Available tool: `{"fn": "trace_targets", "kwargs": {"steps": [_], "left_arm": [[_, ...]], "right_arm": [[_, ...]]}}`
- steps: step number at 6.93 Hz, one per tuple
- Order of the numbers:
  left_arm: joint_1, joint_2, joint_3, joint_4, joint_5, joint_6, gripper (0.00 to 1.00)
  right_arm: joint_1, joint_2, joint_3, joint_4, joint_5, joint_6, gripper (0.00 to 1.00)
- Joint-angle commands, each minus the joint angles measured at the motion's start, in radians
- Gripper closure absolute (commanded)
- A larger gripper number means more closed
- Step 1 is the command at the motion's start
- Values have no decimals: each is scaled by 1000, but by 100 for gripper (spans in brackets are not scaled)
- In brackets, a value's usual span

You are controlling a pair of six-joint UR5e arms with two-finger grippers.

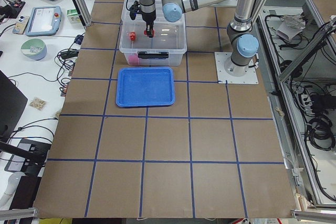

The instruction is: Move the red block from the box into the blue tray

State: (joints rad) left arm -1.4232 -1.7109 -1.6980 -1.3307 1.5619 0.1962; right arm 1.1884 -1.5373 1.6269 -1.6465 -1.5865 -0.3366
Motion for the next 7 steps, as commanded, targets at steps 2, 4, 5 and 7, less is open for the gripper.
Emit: {"fn": "trace_targets", "kwargs": {"steps": [2,4,5,7], "left_arm": [[252,-51,21,14,23,238,91],[325,-186,-4,219,18,336,91],[340,-253,-28,255,17,338,91],[387,-320,-43,312,12,338,87]], "right_arm": [[-87,9,155,-108,-50,-69,0],[-75,60,172,-111,-37,-42,0],[-52,74,173,-143,-39,-15,0],[26,78,166,-151,-49,11,0]]}}
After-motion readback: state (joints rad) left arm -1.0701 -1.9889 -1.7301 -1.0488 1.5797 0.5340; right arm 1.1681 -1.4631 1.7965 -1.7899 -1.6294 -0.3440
